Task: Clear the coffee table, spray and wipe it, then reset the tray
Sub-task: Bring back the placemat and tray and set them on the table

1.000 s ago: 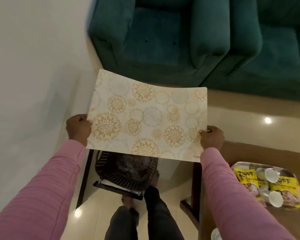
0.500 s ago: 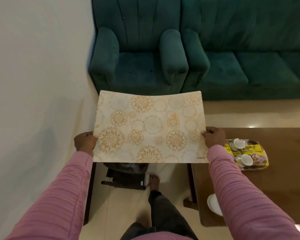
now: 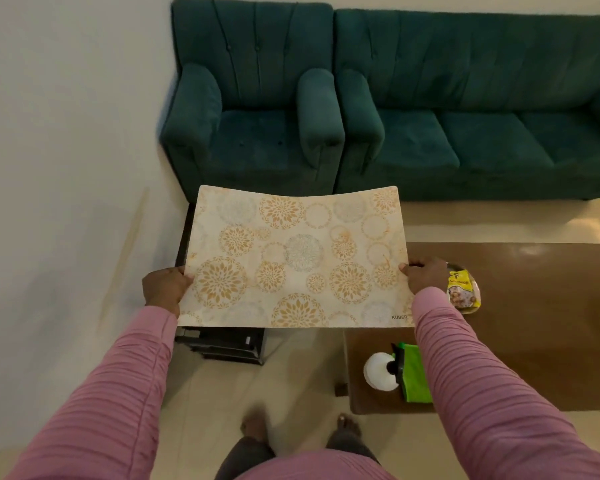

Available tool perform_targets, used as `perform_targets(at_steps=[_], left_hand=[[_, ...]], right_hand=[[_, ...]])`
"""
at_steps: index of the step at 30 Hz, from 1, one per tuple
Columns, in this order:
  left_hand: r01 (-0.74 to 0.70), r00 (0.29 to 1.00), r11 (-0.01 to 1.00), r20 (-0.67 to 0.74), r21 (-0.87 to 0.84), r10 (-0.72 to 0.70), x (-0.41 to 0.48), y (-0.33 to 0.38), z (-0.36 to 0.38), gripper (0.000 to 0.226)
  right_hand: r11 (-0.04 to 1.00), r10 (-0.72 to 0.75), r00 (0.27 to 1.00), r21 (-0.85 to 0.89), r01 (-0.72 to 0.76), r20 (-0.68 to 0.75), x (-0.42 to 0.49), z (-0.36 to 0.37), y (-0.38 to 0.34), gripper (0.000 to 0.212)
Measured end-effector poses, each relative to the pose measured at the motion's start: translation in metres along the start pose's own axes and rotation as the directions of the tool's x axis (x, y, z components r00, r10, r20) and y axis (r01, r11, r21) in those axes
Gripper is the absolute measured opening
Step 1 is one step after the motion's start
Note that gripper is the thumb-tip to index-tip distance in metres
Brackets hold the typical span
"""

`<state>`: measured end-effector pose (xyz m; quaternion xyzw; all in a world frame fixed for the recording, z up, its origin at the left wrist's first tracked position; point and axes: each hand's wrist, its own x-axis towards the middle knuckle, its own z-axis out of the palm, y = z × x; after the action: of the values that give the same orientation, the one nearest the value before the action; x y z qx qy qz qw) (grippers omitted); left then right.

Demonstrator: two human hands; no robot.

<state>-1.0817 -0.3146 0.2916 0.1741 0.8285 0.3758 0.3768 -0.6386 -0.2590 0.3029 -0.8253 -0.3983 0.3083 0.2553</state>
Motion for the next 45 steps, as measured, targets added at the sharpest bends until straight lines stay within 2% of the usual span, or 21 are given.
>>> perform_targets(at_steps=[4, 12, 15, 21, 26, 35, 39, 45], left_hand=[[-0.020, 1.000, 0.993, 0.003, 0.115, 0.019, -0.054, -0.013, 0.035, 0.033], [0.071, 0.995, 0.990, -0.059, -0.121, -0.078, -0.162, -0.036, 0.110, 0.030], [0.075, 0.993, 0.987, -0.078, -0.141, -0.087, -0.192, -0.044, 0.124, 0.031], [0.055, 0.989, 0.988, -0.132, -0.142, -0.074, -0.251, -0.060, 0.156, 0.033], [0.083, 0.993, 0.981, -0.065, -0.175, -0.095, -0.294, -0.086, 0.191, 0.027], [0.140, 0.990, 0.987, 0.021, -0.077, -0.139, -0.389, -0.102, 0.279, 0.026], [0.128, 0.990, 0.990, 0.069, -0.056, -0.124, -0.421, -0.089, 0.342, 0.021], [0.227, 0.971, 0.971, 0.087, -0.074, -0.221, -0.442, -0.085, 0.448, 0.022]], right_hand=[[1.000, -0.020, 0.999, -0.023, 0.020, 0.036, 0.026, -0.045, 0.033, 0.029], [0.999, -0.033, 0.996, 0.007, 0.033, 0.081, 0.069, -0.123, 0.112, 0.023], [0.998, -0.050, 0.994, -0.019, 0.052, 0.096, 0.079, -0.143, 0.132, 0.028], [0.997, -0.063, 0.994, -0.042, 0.067, 0.094, 0.088, -0.184, 0.173, 0.024], [0.996, -0.054, 0.996, -0.074, 0.059, 0.068, 0.095, -0.235, 0.216, 0.024], [0.991, -0.004, 0.999, -0.133, 0.010, 0.047, 0.129, -0.342, 0.289, 0.027], [0.991, 0.009, 1.000, -0.131, -0.005, 0.027, 0.170, -0.388, 0.315, 0.027], [0.981, 0.050, 0.998, -0.191, -0.043, 0.029, 0.253, -0.449, 0.349, 0.029]])
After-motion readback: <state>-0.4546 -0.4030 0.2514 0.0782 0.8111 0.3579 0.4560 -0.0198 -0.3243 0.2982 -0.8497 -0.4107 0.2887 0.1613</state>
